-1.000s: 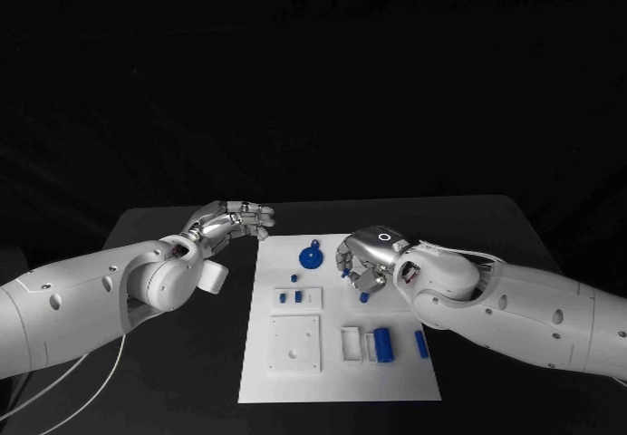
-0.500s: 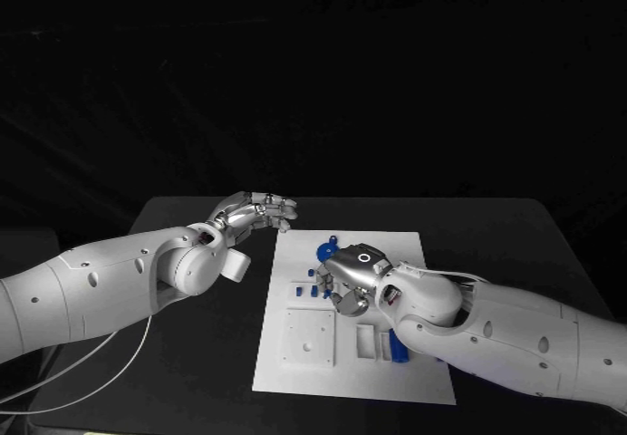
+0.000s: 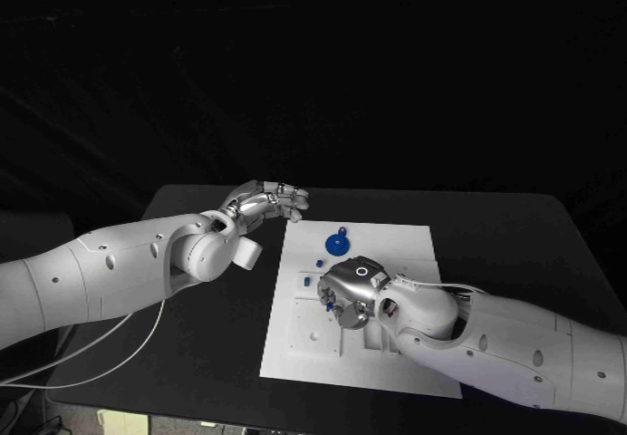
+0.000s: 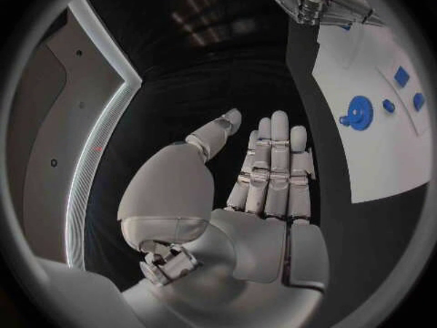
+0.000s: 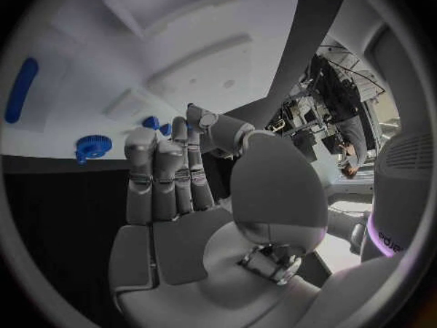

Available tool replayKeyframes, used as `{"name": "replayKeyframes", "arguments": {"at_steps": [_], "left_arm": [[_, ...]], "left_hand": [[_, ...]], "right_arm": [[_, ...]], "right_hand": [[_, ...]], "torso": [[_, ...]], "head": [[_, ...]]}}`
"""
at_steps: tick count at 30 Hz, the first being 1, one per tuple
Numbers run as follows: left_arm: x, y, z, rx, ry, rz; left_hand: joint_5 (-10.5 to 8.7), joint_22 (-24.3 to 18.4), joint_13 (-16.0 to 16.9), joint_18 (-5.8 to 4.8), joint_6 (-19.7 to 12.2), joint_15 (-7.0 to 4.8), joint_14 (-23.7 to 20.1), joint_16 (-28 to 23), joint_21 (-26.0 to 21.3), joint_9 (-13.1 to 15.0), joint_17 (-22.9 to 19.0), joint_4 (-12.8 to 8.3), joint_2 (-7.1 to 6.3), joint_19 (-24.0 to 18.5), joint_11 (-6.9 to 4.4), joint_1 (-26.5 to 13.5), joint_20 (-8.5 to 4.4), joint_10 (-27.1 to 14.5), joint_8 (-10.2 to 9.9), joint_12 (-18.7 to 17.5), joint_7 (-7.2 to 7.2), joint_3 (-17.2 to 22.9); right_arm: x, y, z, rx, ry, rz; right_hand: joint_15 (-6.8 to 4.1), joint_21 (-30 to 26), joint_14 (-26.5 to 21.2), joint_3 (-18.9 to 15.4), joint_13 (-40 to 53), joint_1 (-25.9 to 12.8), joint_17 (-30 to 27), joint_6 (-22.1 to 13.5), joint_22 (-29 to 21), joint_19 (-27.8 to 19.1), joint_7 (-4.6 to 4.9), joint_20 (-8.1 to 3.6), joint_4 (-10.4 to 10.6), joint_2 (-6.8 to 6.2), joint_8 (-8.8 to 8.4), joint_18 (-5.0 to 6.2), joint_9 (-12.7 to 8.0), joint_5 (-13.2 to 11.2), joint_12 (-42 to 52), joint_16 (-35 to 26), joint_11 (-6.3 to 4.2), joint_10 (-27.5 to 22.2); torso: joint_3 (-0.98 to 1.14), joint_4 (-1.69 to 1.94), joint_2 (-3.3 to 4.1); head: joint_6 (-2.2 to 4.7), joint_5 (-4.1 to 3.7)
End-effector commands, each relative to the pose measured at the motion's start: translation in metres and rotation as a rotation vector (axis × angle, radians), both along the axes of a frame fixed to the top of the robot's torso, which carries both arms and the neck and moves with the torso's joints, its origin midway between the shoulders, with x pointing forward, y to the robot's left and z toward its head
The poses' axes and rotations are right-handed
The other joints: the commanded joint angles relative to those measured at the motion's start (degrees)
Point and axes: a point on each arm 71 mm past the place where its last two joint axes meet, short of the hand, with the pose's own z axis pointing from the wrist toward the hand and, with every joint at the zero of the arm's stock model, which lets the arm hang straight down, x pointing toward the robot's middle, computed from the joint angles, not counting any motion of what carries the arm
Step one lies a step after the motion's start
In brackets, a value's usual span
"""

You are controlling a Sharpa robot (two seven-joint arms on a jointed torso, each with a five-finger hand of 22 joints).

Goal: Assemble the parts on the task board

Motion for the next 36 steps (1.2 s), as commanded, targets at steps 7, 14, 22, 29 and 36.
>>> {"name": "replayKeyframes", "arguments": {"at_steps": [7,14,22,29,36], "left_arm": [[0.000,-0.002,0.001,-0.012,0.000,-0.008],[0.000,-0.002,0.001,-0.012,0.000,-0.008],[0.000,-0.002,0.001,-0.013,0.000,-0.009],[0.000,-0.002,0.001,-0.018,0.003,-0.012],[0.000,-0.001,0.001,-0.018,0.004,-0.011]], "left_hand": [[0.36,0.1,-0.1,0.81,-0.5,-0.02,0.4,-0.4,-0.3,0.0,0.1,0.2,-0.25,0.4,0.05,-0.4,0.17,-0.3,0.2,-0.1,-0.02,-0.3],[0.35,0.1,-0.1,0.80,-0.5,-0.01,0.4,-0.5,-0.3,0.0,0.2,0.2,-0.26,0.4,0.05,-0.4,0.17,-0.3,0.2,-0.1,-0.01,-0.4],[0.36,0.1,-0.1,0.79,-0.5,-0.01,0.5,-0.5,-0.3,0.0,0.2,0.2,-0.25,0.4,0.05,-0.4,0.17,-0.3,0.2,-0.1,-0.01,-0.4],[0.35,0.1,-0.1,0.79,-0.5,-0.01,0.5,-0.6,-0.3,-0.1,0.3,0.2,-0.26,0.4,0.05,-0.4,0.17,-0.3,0.2,-0.1,0.00,-0.4],[0.35,0.1,-0.1,0.79,-0.5,0.00,0.5,-0.6,-0.3,-0.1,0.3,0.2,-0.27,0.4,0.05,-0.5,0.18,-0.3,0.2,-0.1,0.00,-0.4]], "right_arm": [[-0.003,0.000,-0.007,-0.042,0.000,0.021],[-0.004,0.000,-0.010,-0.054,0.007,0.021],[-0.006,0.001,-0.017,-0.069,0.006,0.026],[-0.006,0.003,-0.019,-0.073,0.005,0.028],[-0.006,0.003,-0.020,-0.076,0.005,0.027]], "right_hand": [[-0.32,0.2,-0.1,0.3,0.1,-0.4,-0.1,0.3,0.9,0.1,0.00,-0.52,-0.2,0.08,0.05,4.82,0.1,-0.1,-0.1,-0.1,0.55,2.2],[-0.32,0.2,-0.1,0.3,0.1,-0.4,-0.1,0.3,0.9,0.1,0.01,-0.53,-0.2,0.13,0.04,4.82,0.1,-0.1,-0.1,-0.1,0.55,2.2],[-0.32,0.2,-0.1,0.3,0.2,-0.5,-0.1,0.3,0.9,0.1,0.01,-0.54,-0.3,0.21,0.02,4.82,0.2,0.0,-0.1,-0.1,0.55,2.2],[-0.32,0.2,-0.1,0.2,0.2,-0.5,-0.1,0.3,0.9,0.1,0.01,-0.54,-0.4,0.24,0.00,4.82,0.2,0.0,-0.2,-0.2,0.55,2.2],[-0.32,0.2,-0.1,0.2,0.2,-0.6,-0.1,0.3,0.9,0.1,0.01,-0.55,-0.5,0.27,-0.01,4.82,0.2,0.0,-0.2,-0.2,0.55,2.2]], "torso": [[0.00,-0.04,0.00],[-0.02,-0.03,0.00],[0.00,-0.03,0.00],[0.02,-0.07,0.01],[0.02,-0.06,0.01]], "head": [[-1.07,0.87],[-1.40,1.05],[-1.57,1.04],[-1.65,1.14],[-1.69,1.20]]}}
